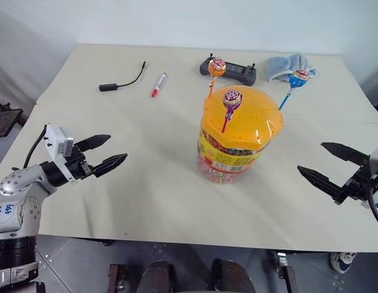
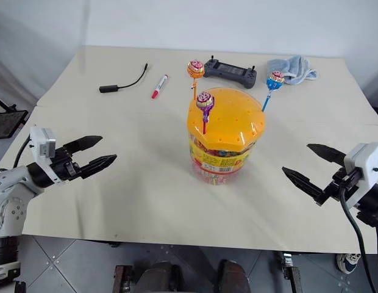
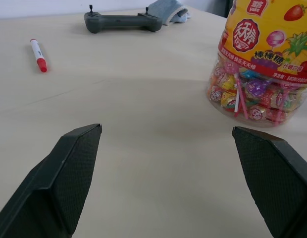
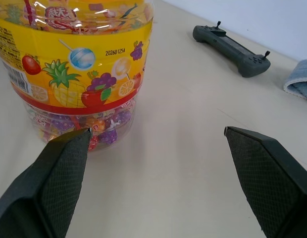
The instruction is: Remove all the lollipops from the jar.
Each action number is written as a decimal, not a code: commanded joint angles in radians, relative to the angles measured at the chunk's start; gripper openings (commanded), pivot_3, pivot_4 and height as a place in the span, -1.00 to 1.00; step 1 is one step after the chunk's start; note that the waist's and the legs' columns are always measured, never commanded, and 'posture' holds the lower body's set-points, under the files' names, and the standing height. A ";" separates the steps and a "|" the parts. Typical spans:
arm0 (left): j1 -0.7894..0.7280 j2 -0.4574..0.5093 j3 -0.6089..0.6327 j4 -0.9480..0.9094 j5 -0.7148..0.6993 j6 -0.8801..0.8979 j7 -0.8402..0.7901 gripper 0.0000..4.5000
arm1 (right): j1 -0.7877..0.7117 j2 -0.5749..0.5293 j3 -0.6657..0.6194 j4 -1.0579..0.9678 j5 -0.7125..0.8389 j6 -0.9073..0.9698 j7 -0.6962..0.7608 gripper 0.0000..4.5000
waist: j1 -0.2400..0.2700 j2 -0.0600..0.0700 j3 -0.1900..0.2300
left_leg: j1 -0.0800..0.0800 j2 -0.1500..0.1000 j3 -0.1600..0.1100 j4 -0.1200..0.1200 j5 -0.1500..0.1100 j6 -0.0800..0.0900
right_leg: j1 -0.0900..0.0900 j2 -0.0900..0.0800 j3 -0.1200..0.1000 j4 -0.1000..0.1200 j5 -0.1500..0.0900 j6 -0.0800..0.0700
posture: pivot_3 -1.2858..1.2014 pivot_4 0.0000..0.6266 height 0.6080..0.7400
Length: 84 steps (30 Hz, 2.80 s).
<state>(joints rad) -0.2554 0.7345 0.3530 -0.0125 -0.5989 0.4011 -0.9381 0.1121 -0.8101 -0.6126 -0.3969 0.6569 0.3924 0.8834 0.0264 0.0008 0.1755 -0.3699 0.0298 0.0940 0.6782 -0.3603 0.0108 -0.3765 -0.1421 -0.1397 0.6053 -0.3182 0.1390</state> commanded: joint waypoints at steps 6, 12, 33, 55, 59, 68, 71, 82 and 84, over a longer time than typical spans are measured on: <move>0.003 0.052 0.020 -0.157 -0.069 0.125 0.013 1.00 | -0.011 -0.021 -0.018 0.005 0.013 -0.014 0.039 0.99 | 0.000 0.000 0.000 | 0.000 0.000 0.000 0.002 0.000 0.000 | 0.000 0.000 0.001 0.002 0.000 0.000 | 0.03 -0.52 1.00; -0.085 0.043 0.005 -0.252 -0.044 0.027 0.024 1.00 | -0.056 -0.035 -0.003 0.030 0.024 -0.016 0.083 0.99 | 0.001 0.000 0.000 | 0.000 0.000 0.000 0.003 0.000 0.000 | 0.000 0.000 0.002 0.003 0.000 0.000 | 0.03 -0.52 1.00; -0.567 -0.183 -0.323 -0.122 -0.152 0.085 -0.209 1.00 | -0.092 -0.023 0.001 0.002 0.037 -0.040 0.075 0.99 | 0.002 -0.001 0.001 | -0.001 -0.001 0.000 0.006 -0.001 0.001 | 0.000 0.000 0.002 0.006 0.000 0.000 | 0.03 -0.52 1.00; -0.743 -0.376 -0.447 0.178 0.031 -0.051 -0.322 -0.86 | 0.005 0.010 -0.090 -0.082 0.062 -0.062 0.003 1.00 | 0.016 -0.002 0.001 | -0.002 -0.001 0.000 0.010 -0.002 0.003 | 0.000 0.000 0.002 0.007 0.000 0.000 | 0.03 -0.52 1.00; -0.769 -0.403 -0.438 0.224 0.045 -0.075 -0.330 -0.99 | 0.002 0.009 -0.092 -0.079 0.057 -0.068 -0.001 1.00 | 0.021 -0.002 0.001 | -0.002 -0.001 0.000 0.012 -0.002 0.004 | 0.000 0.000 0.002 0.007 0.000 0.000 | 0.03 -0.52 1.00; -0.863 -0.392 -0.377 0.250 0.028 -0.082 -0.335 -0.99 | -0.027 -0.004 -0.097 -0.069 0.069 -0.072 0.010 1.00 | 0.025 -0.002 0.001 | -0.004 -0.001 -0.001 0.015 -0.003 0.004 | 0.000 0.000 0.002 0.008 0.000 0.000 | 0.03 -0.52 1.00; -0.914 -0.357 -0.340 0.239 0.020 -0.054 -0.313 -0.99 | -0.040 -0.018 -0.099 -0.070 0.107 -0.062 0.050 1.00 | 0.023 -0.002 0.001 | -0.004 -0.001 -0.001 0.017 -0.003 0.005 | 0.000 0.000 0.002 0.009 0.000 0.000 | 0.03 -0.52 1.00; -0.945 -0.094 -0.282 0.086 0.112 0.364 0.046 -0.99 | -0.146 -0.087 -0.016 -0.006 0.133 -0.039 0.128 1.00 | 0.013 -0.003 0.002 | -0.004 0.000 -0.002 0.019 -0.004 0.006 | 0.000 0.000 0.003 0.013 0.000 0.000 | 0.03 -0.52 1.00; -0.922 -0.030 -0.259 0.037 0.108 0.493 0.113 -0.99 | -0.163 -0.091 0.005 0.011 0.130 -0.039 0.139 1.00 | 0.012 -0.003 0.002 | -0.003 0.000 -0.002 0.019 -0.004 0.006 | 0.000 0.000 0.003 0.014 0.000 0.000 | 0.03 -0.52 1.00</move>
<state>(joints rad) -1.1731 0.6664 0.0535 0.0913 -0.4889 0.7927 -0.8870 -0.0367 -0.8870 -0.6091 -0.3908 0.7845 0.3541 1.0133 0.0379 -0.0019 0.1772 -0.3732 0.0297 0.0921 0.6971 -0.3643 0.0165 -0.3770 -0.1424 -0.1363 0.6191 -0.3182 0.1390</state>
